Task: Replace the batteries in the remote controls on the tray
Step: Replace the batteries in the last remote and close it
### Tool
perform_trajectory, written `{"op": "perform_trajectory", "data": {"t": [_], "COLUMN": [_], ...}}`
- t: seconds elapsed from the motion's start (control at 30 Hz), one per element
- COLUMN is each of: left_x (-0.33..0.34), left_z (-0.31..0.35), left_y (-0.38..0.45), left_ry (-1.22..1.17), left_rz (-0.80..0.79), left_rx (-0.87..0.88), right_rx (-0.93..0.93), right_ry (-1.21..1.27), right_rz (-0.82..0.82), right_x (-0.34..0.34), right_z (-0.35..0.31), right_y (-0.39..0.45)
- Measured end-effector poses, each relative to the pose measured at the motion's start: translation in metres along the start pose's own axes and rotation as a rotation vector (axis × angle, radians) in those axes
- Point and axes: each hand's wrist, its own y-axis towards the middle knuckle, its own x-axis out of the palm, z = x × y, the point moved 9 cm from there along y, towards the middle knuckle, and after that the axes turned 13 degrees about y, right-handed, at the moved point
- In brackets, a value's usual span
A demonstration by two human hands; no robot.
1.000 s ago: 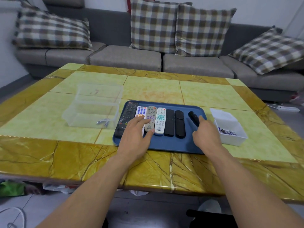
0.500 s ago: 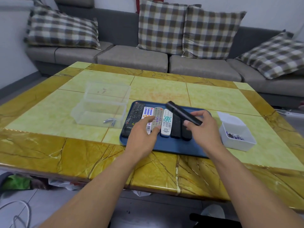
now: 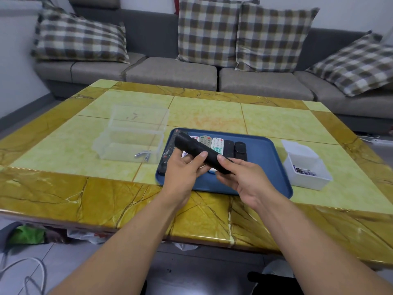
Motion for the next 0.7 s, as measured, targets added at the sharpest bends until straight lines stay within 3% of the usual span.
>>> {"op": "perform_trajectory", "data": {"t": [0.33,0.5,0.7], "left_x": [-0.011,-0.009,-0.012], "left_z": [-0.001,-0.002,-0.008], "left_y": [0.0,-0.002,0.002], "left_ry": [0.022,0.023,-0.005], "left_rz": [0.087,0.144,0.214], "left_rx": [-0.022,-0.009,-0.05], "right_rx": [-0.123,-0.5,-0.698], "right_ry": [-0.2,-0.894,-1.166], "right_rz": [-0.043,-0.025,-0.015], "right_x": [0.004,0.013,0.022], "right_z": [-0.01,-0.03,-0.035], "right_y": [0.001,-0.005,-0.011]}}
